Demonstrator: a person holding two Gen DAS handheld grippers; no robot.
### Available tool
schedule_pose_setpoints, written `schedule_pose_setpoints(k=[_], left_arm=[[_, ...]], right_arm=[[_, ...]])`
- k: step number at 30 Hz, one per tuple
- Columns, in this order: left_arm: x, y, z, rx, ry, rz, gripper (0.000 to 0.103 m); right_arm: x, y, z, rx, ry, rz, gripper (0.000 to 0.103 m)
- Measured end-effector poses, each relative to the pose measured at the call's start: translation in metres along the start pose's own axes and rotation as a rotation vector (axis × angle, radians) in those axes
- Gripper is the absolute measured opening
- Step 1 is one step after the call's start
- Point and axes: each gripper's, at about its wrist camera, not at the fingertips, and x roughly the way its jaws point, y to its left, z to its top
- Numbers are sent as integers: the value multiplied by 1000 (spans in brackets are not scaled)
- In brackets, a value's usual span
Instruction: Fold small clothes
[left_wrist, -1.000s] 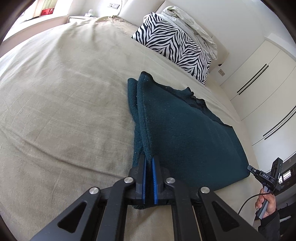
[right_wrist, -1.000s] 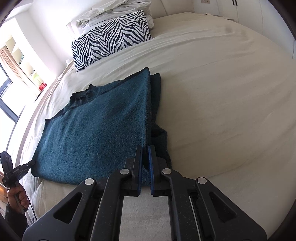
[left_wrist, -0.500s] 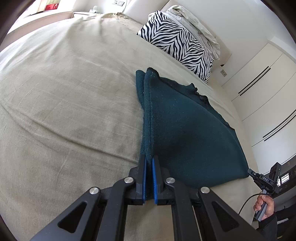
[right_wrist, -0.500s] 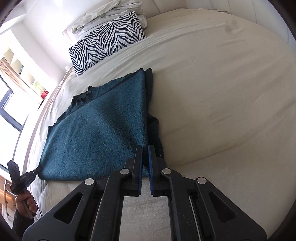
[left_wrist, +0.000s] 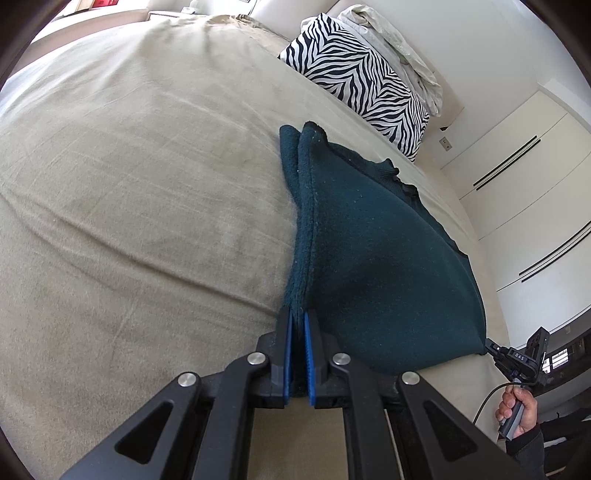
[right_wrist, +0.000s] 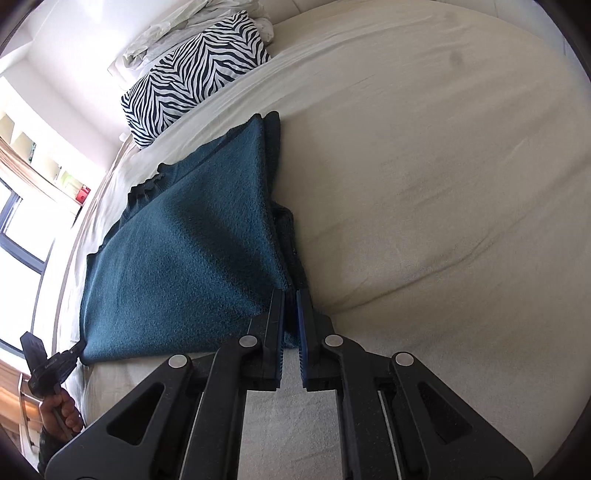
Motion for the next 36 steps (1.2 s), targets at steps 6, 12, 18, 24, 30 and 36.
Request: schedule_pose_setpoints(k=[6, 12, 18, 24, 30, 36], left_arm=[[-26, -11, 3, 43, -25, 77, 14], [-27, -59, 45, 189, -119, 117, 28], [49, -121, 88, 379, -129, 283, 42], [121, -112, 91, 418, -7, 431, 48], [117, -104, 82, 442, -69, 391, 50], [118, -105, 79, 449, -81, 392, 51]], right_arm=[[-31, -2, 9, 54, -102, -83, 26], [-31, 51, 41, -8, -134, 51, 51], [54, 147, 74, -75, 5, 308, 51], [139, 191, 91, -6, 124, 432, 51], [154, 128, 112, 157, 29, 474, 27], [112, 44, 131, 327, -153, 333, 27]])
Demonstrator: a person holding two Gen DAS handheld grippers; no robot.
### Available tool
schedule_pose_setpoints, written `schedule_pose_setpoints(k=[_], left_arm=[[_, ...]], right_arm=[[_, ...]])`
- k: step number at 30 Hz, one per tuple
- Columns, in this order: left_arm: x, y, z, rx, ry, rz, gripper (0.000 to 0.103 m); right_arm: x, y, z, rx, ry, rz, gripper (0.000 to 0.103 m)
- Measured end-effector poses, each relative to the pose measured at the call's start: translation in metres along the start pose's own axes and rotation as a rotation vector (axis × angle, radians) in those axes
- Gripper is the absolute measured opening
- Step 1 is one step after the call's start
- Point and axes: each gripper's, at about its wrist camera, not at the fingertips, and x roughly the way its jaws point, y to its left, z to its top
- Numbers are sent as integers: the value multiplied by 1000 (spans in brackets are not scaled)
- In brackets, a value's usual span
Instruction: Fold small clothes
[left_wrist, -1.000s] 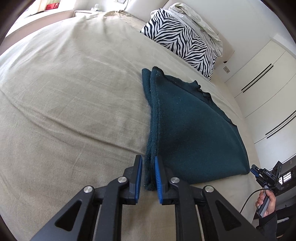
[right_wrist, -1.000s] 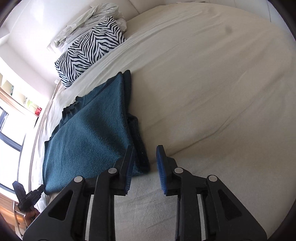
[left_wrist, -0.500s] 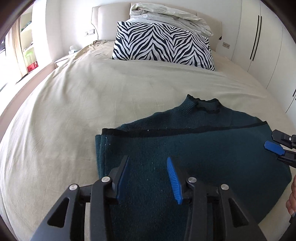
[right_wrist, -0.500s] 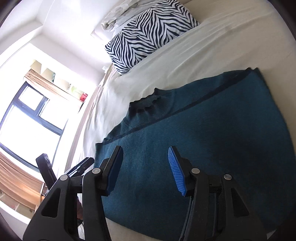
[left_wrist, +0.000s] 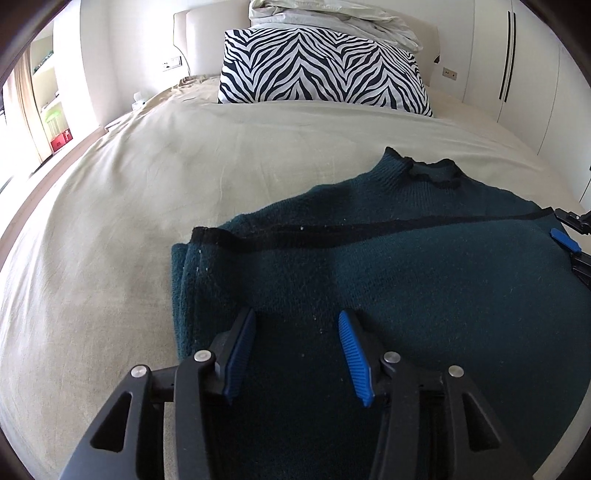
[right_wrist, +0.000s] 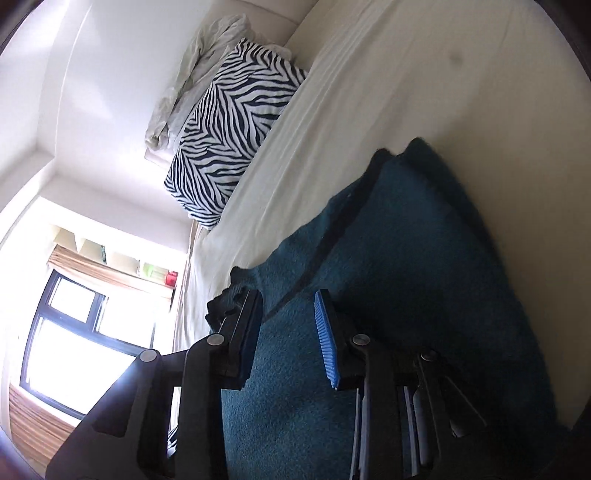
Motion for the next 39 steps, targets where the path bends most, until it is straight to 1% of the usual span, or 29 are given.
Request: schedule_pose_setpoints(k=[1, 2, 3, 5, 6, 8, 9, 12, 13, 15, 16, 17, 18, 19, 20, 21, 22, 24, 27, 28, 30, 33, 35, 37, 39], left_arm=[[0, 0, 0, 0, -1, 0, 51], [0, 0, -1, 0, -2, 0, 51], [0, 0, -1, 1, -2, 0, 51], [0, 0, -1, 1, -5, 1, 51], [0, 0, -1, 2, -7, 3, 51], [-1, 0, -2, 4, -11, 7, 51], [0, -1, -2, 5, -13, 10, 51], [-1, -2, -4, 7, -16, 13, 51], [0, -2, -3, 8, -17, 13, 51], [0, -2, -5, 8, -23, 11, 51], [0, -2, -5, 9, -26, 11, 51], [-1, -2, -6, 9, -27, 12, 51], [0, -2, -5, 9, -27, 10, 51], [0, -1, -6, 7, -29, 8, 51], [-1, -1, -6, 7, -31, 6, 51], [-1, -1, -7, 6, -34, 4, 51], [-1, 0, -8, 5, -37, 3, 51], [-1, 0, -8, 3, -43, 2, 51], [-1, -1, -9, 4, -46, 3, 51], [-2, -1, -9, 4, -47, 4, 51], [-2, -1, -9, 4, -49, 5, 51], [-2, -1, -9, 2, -53, 3, 51], [-4, 2, -8, -12, -48, -16, 51], [-11, 8, -5, -54, -24, -51, 50], [-31, 12, -9, -129, -19, -85, 49]], right_arm=[[-10, -1, 4, -8, -34, -56, 27], [-20, -4, 7, -6, -66, -118, 30], [-29, -7, 8, 10, -87, -145, 30], [-42, -5, 4, 28, -78, -111, 31], [-46, 2, -2, 7, -60, -82, 33], [-45, 28, -24, -67, 19, -3, 33], [-41, 46, -43, -107, 80, 49, 33], [-14, 96, -110, -226, 273, 179, 33], [-3, 109, -132, -264, 349, 206, 33], [17, 121, -171, -297, 453, 224, 33], [27, 121, -183, -302, 491, 219, 33], [37, 116, -190, -300, 511, 193, 33], [41, 106, -193, -285, 512, 151, 33], [42, 95, -191, -254, 503, 147, 30], [39, 83, -185, -212, 483, 177, 27], [33, 73, -176, -173, 446, 189, 27], [24, 65, -165, -144, 399, 182, 27], [6, 46, -140, -88, 305, 164, 27], [-28, 5, -109, 14, 171, 140, 27], [-40, -7, -101, 30, 130, 135, 23], [-62, -28, -88, 59, 47, 89, 20], [-93, -50, -75, 106, -38, 42, 20], [-115, -51, -69, 76, -78, -30, 23], [-129, -41, -73, 27, -87, -65, 27], [-142, -27, -84, -20, -91, -63, 44]])
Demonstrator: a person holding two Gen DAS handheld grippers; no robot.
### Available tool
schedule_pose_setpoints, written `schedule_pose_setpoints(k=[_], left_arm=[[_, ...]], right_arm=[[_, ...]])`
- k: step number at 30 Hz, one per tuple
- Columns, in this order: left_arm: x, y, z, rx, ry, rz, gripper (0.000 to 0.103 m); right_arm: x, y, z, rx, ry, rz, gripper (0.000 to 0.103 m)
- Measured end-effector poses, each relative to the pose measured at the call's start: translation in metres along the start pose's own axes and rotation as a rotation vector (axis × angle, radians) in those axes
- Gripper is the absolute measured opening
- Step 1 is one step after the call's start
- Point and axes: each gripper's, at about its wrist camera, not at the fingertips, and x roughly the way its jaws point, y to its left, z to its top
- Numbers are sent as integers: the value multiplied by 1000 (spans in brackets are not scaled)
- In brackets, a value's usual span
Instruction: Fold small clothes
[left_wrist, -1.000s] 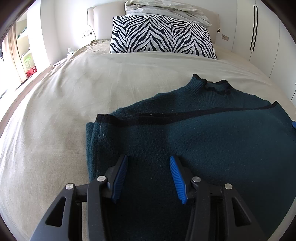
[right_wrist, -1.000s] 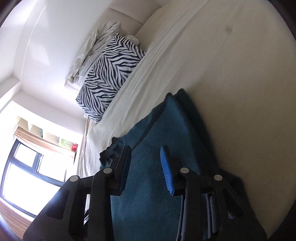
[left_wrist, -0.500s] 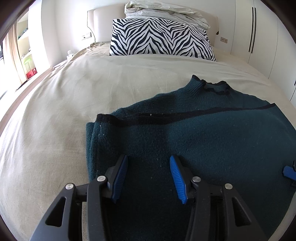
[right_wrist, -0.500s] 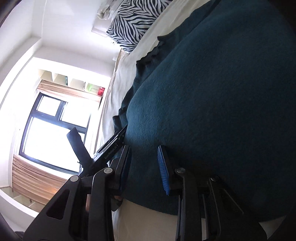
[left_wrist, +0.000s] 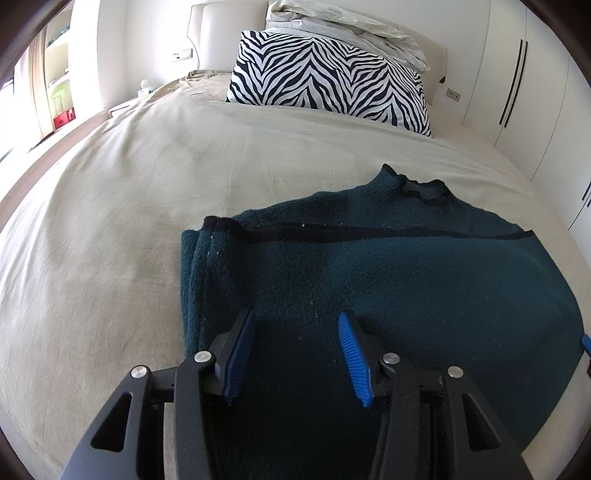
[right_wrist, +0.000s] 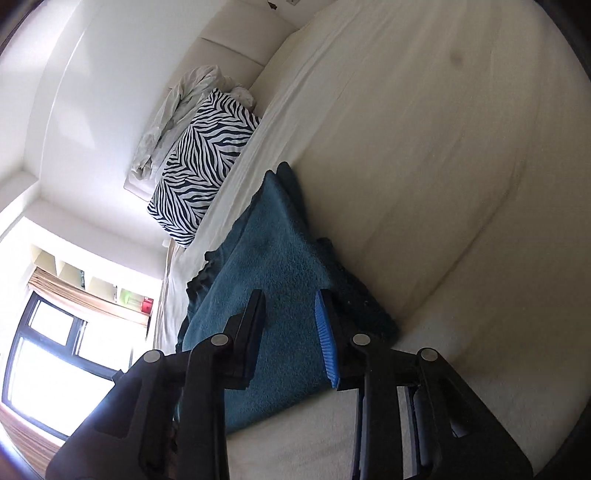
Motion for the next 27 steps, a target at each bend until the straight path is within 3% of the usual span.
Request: schedule_pose_setpoints(k=[1, 2, 6, 10, 12, 14, 19, 25, 27], left_arm=[[-12, -4, -4, -30, -4, -36, 49], [-25, -11, -9, -50, -11, -94, 49], [-49, -61, -32, -58, 14, -323, 54], [-21, -82, -58, -33, 114, -257, 53], [-20, -72, -65, -52, 99, -271, 44], [-23, -66, -66, -42, 108, -269, 40], [-29, -41, -70, -99, 106, -298, 40], [-38, 7, -79, -224, 93, -374, 38], [-40, 25, -83, -259, 93, -391, 28]], right_arm=[[-8, 10, -7, -28, -11, 4, 66], [-16, 20, -14, -58, -20, 15, 74], [7, 59, -42, -116, 137, 168, 74], [41, 73, -66, -66, 246, 262, 74], [56, 69, -75, -39, 296, 242, 74], [67, 57, -79, -18, 325, 236, 71], [51, 14, -60, 130, 229, 289, 64], [5, -25, -28, 196, 76, 197, 64], [-14, -37, -21, 223, 34, 178, 64]])
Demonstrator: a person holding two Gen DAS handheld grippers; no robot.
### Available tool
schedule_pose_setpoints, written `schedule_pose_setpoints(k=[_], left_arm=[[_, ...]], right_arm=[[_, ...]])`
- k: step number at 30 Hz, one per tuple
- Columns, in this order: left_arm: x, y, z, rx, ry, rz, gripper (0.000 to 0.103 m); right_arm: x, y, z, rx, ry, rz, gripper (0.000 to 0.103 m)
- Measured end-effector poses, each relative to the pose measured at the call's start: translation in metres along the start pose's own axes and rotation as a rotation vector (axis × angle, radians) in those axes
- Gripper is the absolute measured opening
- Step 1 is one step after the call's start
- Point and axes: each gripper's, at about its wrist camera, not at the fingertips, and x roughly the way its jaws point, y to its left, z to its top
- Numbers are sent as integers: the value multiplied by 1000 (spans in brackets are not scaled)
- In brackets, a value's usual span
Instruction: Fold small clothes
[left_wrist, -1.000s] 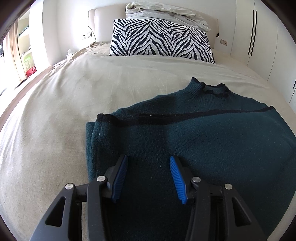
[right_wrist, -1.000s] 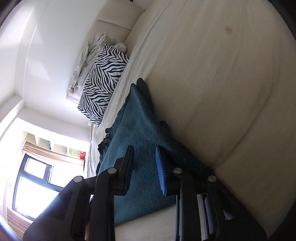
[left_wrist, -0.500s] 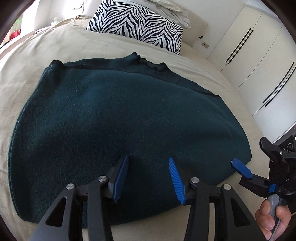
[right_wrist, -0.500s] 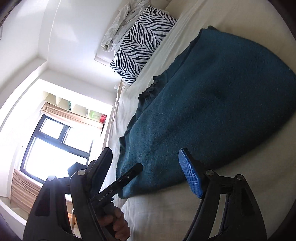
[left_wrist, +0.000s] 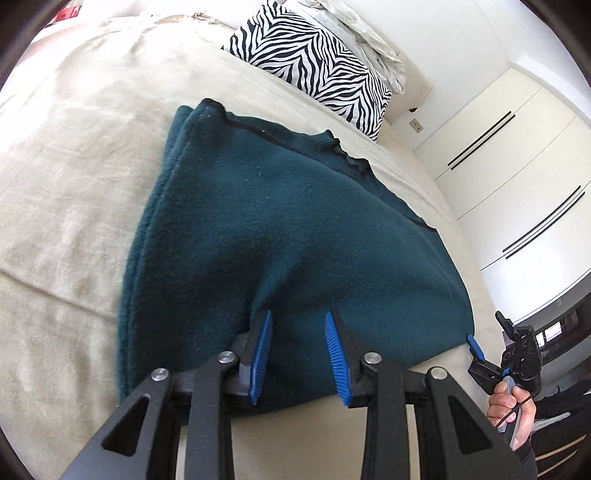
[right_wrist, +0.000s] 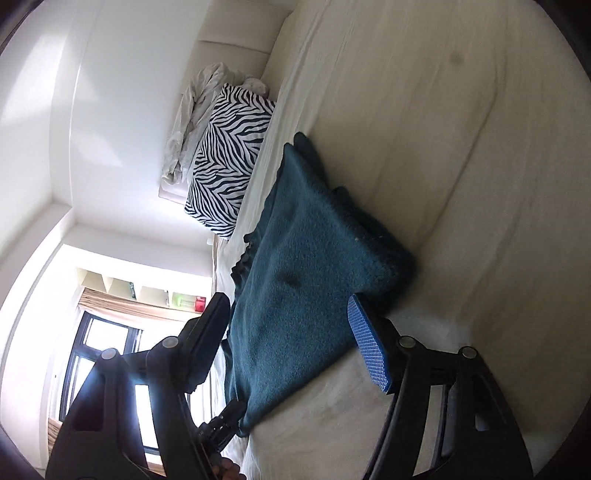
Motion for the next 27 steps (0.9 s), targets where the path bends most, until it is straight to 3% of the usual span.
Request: schedule_pose_setpoints(k=[2, 10, 11, 13, 15, 17, 20, 22, 23, 25, 26, 27], left_arm=[[-7, 18, 0, -51, -5, -19, 16], [-41, 56, -3, -144, -42, 16, 10], [-47, 55, -2, -149, -53, 33, 12], [-60, 43, 3, -140, -87, 8, 27], [-66, 21, 11, -86, -120, -15, 50], [-54, 1, 24, -44, -113, -52, 59], [-15, -15, 46, -4, -71, -69, 60], [13, -7, 62, -35, -38, -47, 59], [22, 1, 69, -41, -30, -15, 58], [34, 21, 78, -59, -19, 2, 39], [34, 31, 81, -76, -15, -12, 26], [32, 41, 82, -98, -15, -32, 19]], right_arm=[[-17, -2, 3, 5, -40, -25, 66], [-94, 10, -23, -42, -80, 2, 68], [-105, 15, -30, -60, -76, 10, 68], [-121, 26, -42, -103, -67, 17, 68], [-132, 35, -55, -136, -51, 21, 68], [-132, 42, -67, -154, -19, 31, 68], [-120, 49, -85, -154, 32, 49, 68], [-113, 53, -95, -157, 61, 53, 68], [-111, 55, -100, -166, 71, 47, 68], [-111, 59, -107, -187, 86, 32, 68], [-113, 60, -109, -196, 91, 23, 68], [-114, 60, -110, -203, 92, 14, 68]])
